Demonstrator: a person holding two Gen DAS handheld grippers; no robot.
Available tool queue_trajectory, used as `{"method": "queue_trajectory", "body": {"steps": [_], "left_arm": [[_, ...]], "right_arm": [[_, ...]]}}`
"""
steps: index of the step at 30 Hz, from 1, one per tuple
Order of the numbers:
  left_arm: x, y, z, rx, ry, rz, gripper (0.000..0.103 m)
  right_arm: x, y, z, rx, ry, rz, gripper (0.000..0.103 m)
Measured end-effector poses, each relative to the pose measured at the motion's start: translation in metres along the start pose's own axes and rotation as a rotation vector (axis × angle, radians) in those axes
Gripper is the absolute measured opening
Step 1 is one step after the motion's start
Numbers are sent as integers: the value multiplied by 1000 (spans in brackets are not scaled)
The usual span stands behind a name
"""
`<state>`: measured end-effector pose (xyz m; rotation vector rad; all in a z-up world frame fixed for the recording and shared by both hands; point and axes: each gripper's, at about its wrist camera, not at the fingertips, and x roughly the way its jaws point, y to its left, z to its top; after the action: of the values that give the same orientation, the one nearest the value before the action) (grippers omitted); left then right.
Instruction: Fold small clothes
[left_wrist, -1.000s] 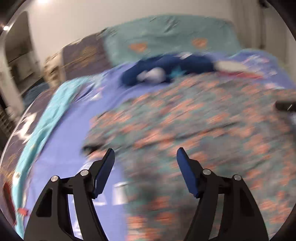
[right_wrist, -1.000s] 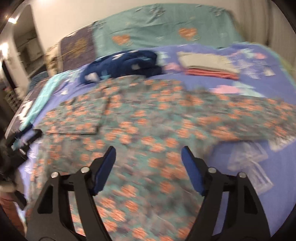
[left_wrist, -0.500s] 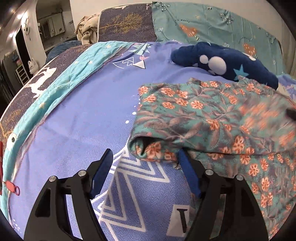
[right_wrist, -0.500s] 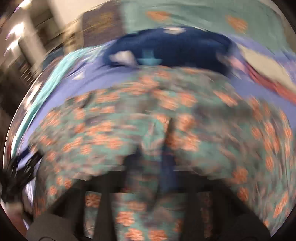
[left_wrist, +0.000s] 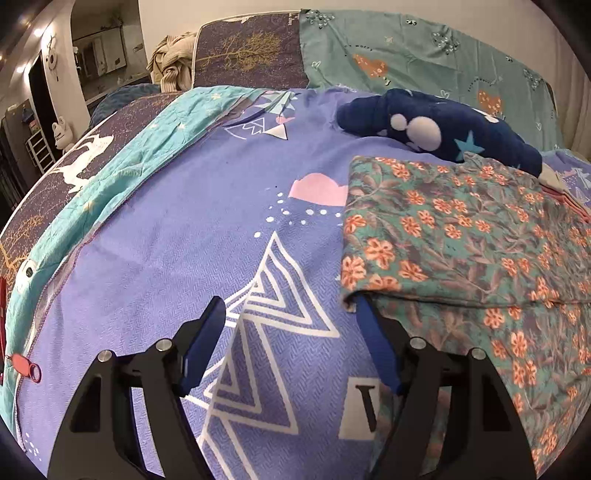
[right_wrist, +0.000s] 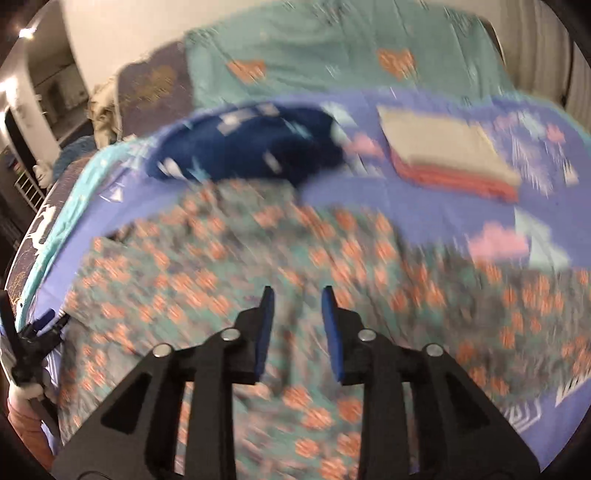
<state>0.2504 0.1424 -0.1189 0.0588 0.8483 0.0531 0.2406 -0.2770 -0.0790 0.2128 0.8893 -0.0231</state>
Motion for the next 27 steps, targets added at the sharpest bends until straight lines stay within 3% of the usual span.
{"method": "queue_trajectory", "body": {"steps": [1,3,6,9,11,12,13,15,17,19,20,22,24,27], "left_arm": [[-5,-1,0,6,-10,-4,67],[-16,-5,3,16,-36,-28,47],[-28,-18,13,44,-68,-76,44],[-25,-30,22,42,-67,-101,45],[-17,-33,27,32,-53,-116,45],[-13,-33,28,30,-43,-111,45],[-10,-34,28,31,-32,-98,46],[-8,-35,25,43,-32,-106,54],[-3,-36,21,54,-22,-104,54],[2,-34,18,43,-7,-105,54],[5,-33,17,28,1,-117,54],[5,-30,18,12,4,-140,54],[6,-30,24,11,4,-153,54],[12,-31,44,9,5,-171,54]], "right_arm": [[2,-8,-7,25,16,10,32],[3,-19,-17,49,30,33,34],[2,-20,-26,54,48,85,35],[10,-8,-30,78,92,157,50],[28,6,-33,70,135,183,51],[37,15,-34,50,146,170,24],[38,21,-33,22,135,129,5],[28,27,-30,-9,90,96,4],[-6,35,-27,-80,-29,30,4],[-24,37,-25,-147,-87,-60,5],[-24,35,-25,-168,-76,-87,9],[-10,24,-27,-164,-4,-105,30],[1,11,-31,-117,37,-128,32],[-3,-4,-36,-45,16,-94,32]]}}
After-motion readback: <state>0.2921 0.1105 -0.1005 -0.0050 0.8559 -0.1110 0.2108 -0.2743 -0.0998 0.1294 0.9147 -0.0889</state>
